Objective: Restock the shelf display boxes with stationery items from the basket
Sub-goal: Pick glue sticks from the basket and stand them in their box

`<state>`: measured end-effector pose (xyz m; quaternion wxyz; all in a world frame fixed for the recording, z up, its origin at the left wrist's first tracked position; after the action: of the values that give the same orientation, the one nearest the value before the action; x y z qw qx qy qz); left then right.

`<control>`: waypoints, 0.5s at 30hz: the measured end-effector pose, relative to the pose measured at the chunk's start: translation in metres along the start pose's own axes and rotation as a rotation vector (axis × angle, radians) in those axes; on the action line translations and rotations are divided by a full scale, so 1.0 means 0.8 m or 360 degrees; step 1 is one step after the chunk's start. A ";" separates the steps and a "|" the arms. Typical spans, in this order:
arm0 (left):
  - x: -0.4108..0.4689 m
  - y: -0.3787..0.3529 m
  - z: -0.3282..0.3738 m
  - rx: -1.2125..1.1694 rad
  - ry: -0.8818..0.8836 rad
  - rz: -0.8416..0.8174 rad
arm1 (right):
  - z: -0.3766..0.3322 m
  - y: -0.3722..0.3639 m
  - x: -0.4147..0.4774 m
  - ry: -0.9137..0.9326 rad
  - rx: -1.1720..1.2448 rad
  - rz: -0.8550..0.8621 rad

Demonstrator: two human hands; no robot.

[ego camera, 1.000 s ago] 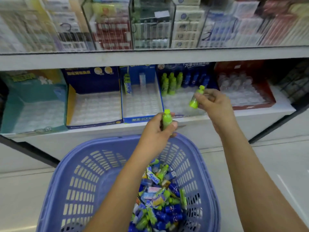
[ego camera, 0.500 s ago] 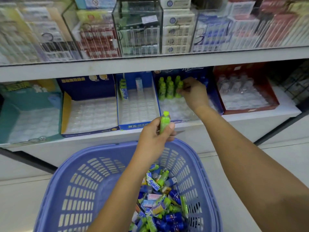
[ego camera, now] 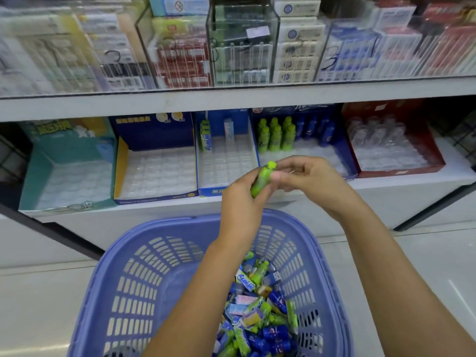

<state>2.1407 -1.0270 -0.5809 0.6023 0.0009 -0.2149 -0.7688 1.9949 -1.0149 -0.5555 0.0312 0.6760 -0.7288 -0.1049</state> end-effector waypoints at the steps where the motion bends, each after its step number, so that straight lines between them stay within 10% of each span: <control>1: 0.002 -0.001 0.001 0.0050 -0.0044 0.0000 | 0.000 -0.007 -0.004 0.0024 0.0018 0.0022; 9: 0.013 0.005 -0.016 0.0704 -0.0103 -0.0221 | 0.003 -0.001 0.055 0.0108 -0.0365 0.0734; 15: 0.006 0.006 -0.034 0.1003 -0.0262 -0.0503 | 0.018 -0.011 0.100 0.0166 -0.1061 0.0702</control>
<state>2.1509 -1.0415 -0.6028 0.4270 0.1578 -0.4862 -0.7459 1.9941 -1.0932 -0.5788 0.3073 0.4607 -0.7798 -0.2919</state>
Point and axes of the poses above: each hand's wrist, its own x-axis towards the middle knuckle, its own y-axis out of the back of the hand, z = x × y, the point moved 2 cm from there along x, towards the middle knuckle, and after that the axes turned 4 degrees about -y, right-handed, at the moved point
